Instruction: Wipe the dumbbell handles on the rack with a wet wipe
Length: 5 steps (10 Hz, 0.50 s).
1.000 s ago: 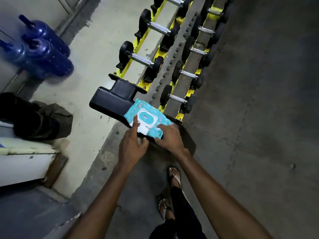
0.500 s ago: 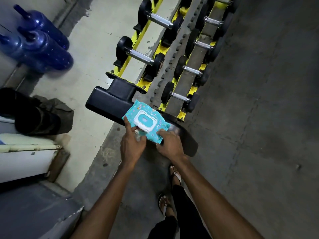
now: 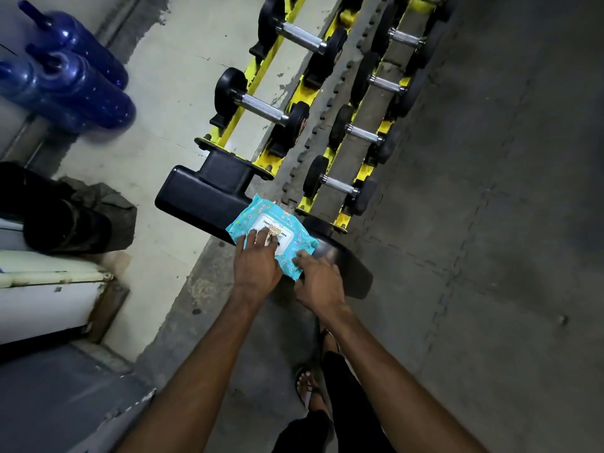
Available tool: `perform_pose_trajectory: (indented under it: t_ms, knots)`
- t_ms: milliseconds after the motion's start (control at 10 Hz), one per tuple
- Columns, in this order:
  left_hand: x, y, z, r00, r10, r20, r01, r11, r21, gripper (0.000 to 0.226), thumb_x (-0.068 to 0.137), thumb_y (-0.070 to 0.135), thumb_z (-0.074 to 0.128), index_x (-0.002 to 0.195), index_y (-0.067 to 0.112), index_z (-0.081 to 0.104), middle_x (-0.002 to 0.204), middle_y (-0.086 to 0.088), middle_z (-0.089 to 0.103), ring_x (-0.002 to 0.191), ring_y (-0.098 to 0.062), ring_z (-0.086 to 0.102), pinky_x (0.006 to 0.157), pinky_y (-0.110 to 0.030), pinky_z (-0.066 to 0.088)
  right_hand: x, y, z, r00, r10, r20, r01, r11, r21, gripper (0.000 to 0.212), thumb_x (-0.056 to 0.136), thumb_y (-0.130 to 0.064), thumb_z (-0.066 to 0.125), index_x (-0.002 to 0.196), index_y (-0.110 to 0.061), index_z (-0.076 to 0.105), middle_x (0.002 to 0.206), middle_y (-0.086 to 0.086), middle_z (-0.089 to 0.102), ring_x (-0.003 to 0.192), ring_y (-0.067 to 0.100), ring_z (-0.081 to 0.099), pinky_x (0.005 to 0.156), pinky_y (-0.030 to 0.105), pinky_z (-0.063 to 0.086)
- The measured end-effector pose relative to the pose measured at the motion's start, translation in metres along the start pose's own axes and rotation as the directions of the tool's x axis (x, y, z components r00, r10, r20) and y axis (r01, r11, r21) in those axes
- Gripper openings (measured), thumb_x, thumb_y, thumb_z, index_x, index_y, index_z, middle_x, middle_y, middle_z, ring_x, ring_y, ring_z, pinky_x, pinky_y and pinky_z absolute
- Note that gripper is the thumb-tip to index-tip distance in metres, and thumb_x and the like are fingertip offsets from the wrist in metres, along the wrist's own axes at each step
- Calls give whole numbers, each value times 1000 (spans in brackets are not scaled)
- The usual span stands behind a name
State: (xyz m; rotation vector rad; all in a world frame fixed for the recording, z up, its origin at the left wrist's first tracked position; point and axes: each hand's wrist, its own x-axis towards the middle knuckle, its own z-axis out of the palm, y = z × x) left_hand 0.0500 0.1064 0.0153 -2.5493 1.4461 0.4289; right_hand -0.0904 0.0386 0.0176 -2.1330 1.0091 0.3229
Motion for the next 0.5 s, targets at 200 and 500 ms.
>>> perform_pose_trajectory:
  t_ms: [200, 500]
  knots:
    - [0, 3, -11, 998, -5, 59, 4, 1000, 15, 58, 85, 27, 65, 140, 12, 60, 150, -12, 52, 142, -34, 42, 121, -49, 20, 3, -5, -9, 999, 2, 35, -2, 1000, 2, 58, 85, -24, 65, 142, -24, 52, 150, -4, 48, 129, 23, 50, 107, 37, 41]
    - [-16, -10, -29, 980, -95, -173, 14, 908, -418, 61, 75, 25, 59, 132, 4, 65, 136, -20, 62, 125, -40, 59, 108, -52, 46, 12, -20, -65, 972, -131, -193, 160, 977, 139, 43, 87, -33, 55, 129, -24, 63, 131, -6, 65, 117, 17, 61, 93, 24, 44]
